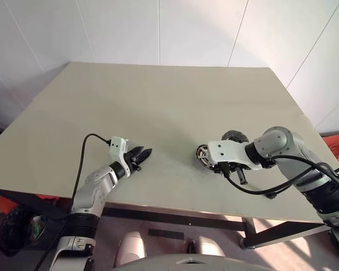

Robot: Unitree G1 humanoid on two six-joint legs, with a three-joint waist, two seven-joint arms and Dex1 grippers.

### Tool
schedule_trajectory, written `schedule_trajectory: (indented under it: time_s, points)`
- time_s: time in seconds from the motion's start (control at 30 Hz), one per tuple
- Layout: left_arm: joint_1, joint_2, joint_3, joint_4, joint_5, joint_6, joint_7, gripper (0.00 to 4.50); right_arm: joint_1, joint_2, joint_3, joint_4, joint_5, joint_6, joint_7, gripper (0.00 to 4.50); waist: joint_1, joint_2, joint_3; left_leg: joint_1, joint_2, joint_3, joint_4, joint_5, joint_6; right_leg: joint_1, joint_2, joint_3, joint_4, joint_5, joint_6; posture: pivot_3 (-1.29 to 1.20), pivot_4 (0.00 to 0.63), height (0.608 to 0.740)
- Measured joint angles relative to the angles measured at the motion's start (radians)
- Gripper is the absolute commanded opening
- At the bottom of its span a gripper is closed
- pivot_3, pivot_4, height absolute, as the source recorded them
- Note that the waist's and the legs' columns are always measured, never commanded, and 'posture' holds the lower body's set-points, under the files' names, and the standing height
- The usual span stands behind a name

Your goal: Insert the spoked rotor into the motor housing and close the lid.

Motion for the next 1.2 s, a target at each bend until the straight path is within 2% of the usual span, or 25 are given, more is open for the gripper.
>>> schedule_trajectory:
  time_s: [0.17, 0.37, 0.53, 0.7, 0.97, 1.2]
  points:
    - [0.001, -0.021, 0.001, 0.005, 0.003, -0.015, 0.010, 2.30, -0.084, 0.006, -0.001, -0.055, 0.044, 0.160, 0.006, 0.02, 0.001, 0.000, 0.000, 0.000, 0.000, 0.000, 0.000, 0.000, 0.000, 0.000, 0.000, 0.000, 0.000, 0.000, 0.000, 0.00, 0.000, 0.740]
    - [0.002, -0.031, 0.003, 0.007, 0.005, -0.021, 0.016, 2.30, -0.211, 0.065, 0.011, -0.060, 0.120, 0.481, -0.016, 0.02, 0.002, 0.001, 0.000, 0.000, 0.000, 0.000, 0.000, 0.000, 0.000, 0.000, 0.000, 0.000, 0.001, 0.000, 0.000, 0.00, 0.000, 0.740]
    - [0.003, -0.029, 0.005, 0.007, 0.005, -0.024, 0.018, 2.30, -0.345, 0.172, 0.028, -0.031, 0.223, 0.844, -0.092, 0.02, 0.001, 0.003, 0.001, 0.001, 0.000, 0.000, 0.000, 0.001, -0.002, -0.001, 0.000, 0.000, 0.003, 0.000, 0.000, 0.00, 0.000, 0.740]
    - [0.003, -0.028, 0.005, 0.006, 0.003, -0.024, 0.018, 2.30, -0.442, 0.246, 0.009, -0.005, 0.345, 1.089, -0.185, 0.02, 0.004, 0.003, 0.001, 0.001, 0.000, 0.000, 0.000, 0.003, -0.006, -0.001, 0.000, 0.000, 0.002, 0.000, 0.000, 0.00, 0.000, 0.740]
    - [0.010, -0.018, 0.006, -0.005, 0.001, -0.014, 0.019, 2.30, -0.448, 0.252, -0.001, 0.023, 0.572, 1.137, -0.351, 0.02, 0.004, 0.003, 0.001, 0.002, 0.000, 0.000, -0.003, 0.005, -0.010, 0.000, 0.000, 0.000, 0.002, 0.000, 0.000, 0.00, 0.000, 0.740]
    - [0.015, -0.014, 0.006, -0.012, 0.001, -0.012, 0.020, 2.30, -0.454, 0.293, -0.073, 0.061, 0.628, 1.136, -0.494, 0.02, 0.003, 0.003, 0.001, 0.000, -0.001, 0.000, -0.006, 0.006, -0.012, -0.001, 0.000, 0.000, 0.002, 0.000, 0.000, 0.00, 0.000, 0.740]
